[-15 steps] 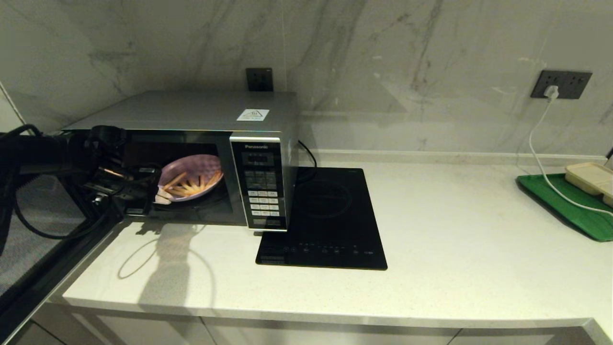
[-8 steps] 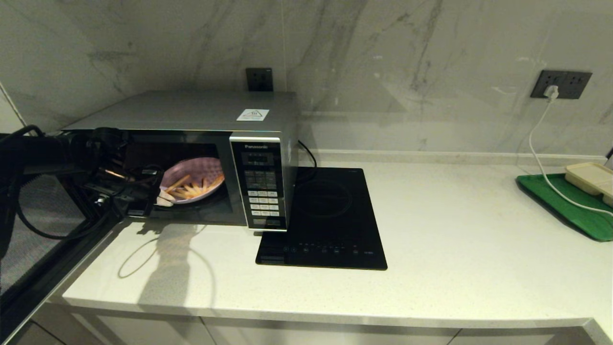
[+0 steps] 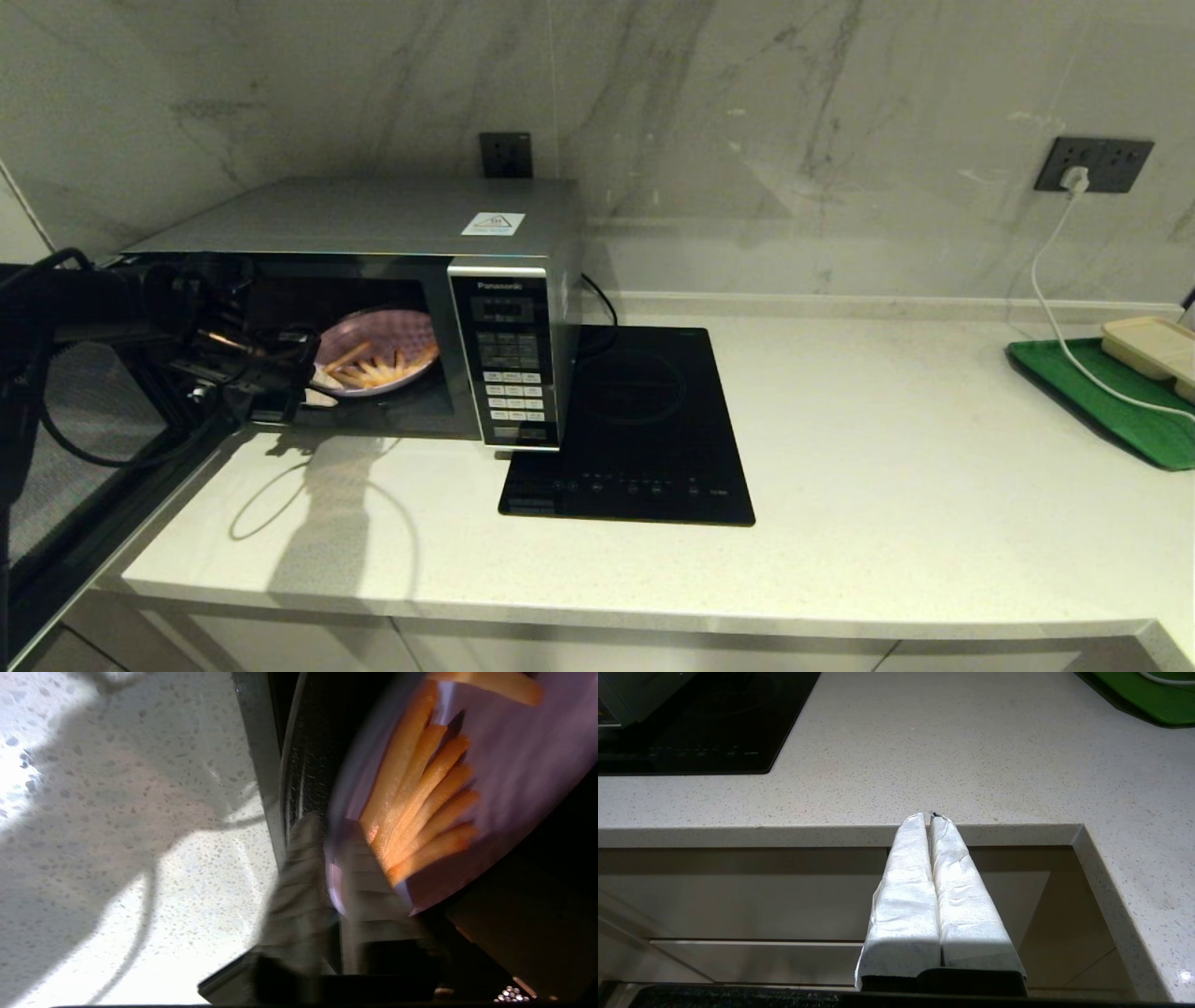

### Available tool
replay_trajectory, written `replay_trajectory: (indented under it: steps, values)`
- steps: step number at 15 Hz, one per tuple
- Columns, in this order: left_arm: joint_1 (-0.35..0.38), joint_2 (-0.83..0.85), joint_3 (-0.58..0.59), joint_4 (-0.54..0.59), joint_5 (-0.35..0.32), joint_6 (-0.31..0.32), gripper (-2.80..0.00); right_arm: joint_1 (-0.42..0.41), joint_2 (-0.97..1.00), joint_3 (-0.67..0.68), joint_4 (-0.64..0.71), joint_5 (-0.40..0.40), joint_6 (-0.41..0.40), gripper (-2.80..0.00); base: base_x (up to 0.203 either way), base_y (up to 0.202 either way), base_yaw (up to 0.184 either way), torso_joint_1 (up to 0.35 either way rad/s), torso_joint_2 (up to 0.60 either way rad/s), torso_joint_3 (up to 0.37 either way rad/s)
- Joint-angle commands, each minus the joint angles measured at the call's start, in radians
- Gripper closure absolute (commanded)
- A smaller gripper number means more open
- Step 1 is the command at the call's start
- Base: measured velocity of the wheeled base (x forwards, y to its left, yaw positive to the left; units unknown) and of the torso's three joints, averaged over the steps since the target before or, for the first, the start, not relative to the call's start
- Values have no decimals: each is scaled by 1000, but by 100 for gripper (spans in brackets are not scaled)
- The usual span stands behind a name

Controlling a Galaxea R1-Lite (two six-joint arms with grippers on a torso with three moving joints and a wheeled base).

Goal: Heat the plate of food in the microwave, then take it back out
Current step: Put the plate in the microwave oven, then close the microwave oven

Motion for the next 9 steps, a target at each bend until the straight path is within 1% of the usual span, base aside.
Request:
replay_trajectory:
  steps: [1, 5, 9]
  values:
    - [3, 8, 0, 6, -6, 0, -280, 0, -1, 0, 1, 0, 0, 0, 0, 0, 0, 0, 0, 0]
    - [0, -19, -25, 5, -1, 0, -280, 0, 0, 0, 1, 0, 0, 0, 0, 0, 0, 0, 0, 0]
    - [-2, -111, -29, 1, -8, 4, -280, 0, 1, 0, 1, 0, 0, 0, 0, 0, 0, 0, 0, 0]
